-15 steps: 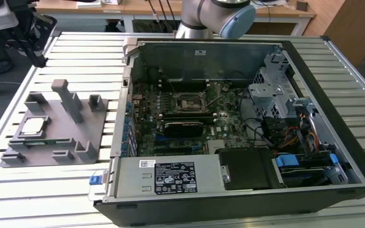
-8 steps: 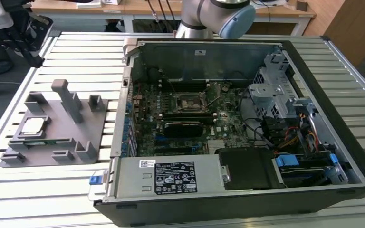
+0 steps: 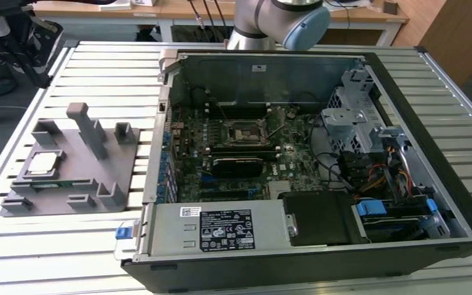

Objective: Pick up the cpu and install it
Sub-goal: 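Reach for the cpu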

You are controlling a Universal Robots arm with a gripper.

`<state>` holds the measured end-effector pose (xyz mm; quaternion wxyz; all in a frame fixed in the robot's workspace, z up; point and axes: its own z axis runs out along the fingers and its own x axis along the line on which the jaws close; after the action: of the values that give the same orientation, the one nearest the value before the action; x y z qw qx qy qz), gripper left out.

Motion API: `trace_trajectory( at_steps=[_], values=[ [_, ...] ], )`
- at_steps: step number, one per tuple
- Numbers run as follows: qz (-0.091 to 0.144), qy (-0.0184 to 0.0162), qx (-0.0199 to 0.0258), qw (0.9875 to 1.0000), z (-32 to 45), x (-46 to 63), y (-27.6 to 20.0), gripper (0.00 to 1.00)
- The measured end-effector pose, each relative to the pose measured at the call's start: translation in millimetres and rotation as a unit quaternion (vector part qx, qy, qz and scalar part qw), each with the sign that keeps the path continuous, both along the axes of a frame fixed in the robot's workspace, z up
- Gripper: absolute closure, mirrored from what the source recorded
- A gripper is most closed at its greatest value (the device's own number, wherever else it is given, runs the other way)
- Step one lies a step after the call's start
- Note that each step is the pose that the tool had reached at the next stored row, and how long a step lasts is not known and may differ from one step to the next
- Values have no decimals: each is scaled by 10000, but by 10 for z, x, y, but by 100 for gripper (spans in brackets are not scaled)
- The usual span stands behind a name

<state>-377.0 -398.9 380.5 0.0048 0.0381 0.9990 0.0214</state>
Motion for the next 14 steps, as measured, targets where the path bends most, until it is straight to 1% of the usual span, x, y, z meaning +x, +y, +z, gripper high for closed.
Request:
trace_trajectory(
  at_steps=[6, 14],
  values=[
    [0, 3, 0, 10000, -6, -91, -3, 89],
    [1, 4, 0, 10000, -31, -292, -52, 89]
  ],
)
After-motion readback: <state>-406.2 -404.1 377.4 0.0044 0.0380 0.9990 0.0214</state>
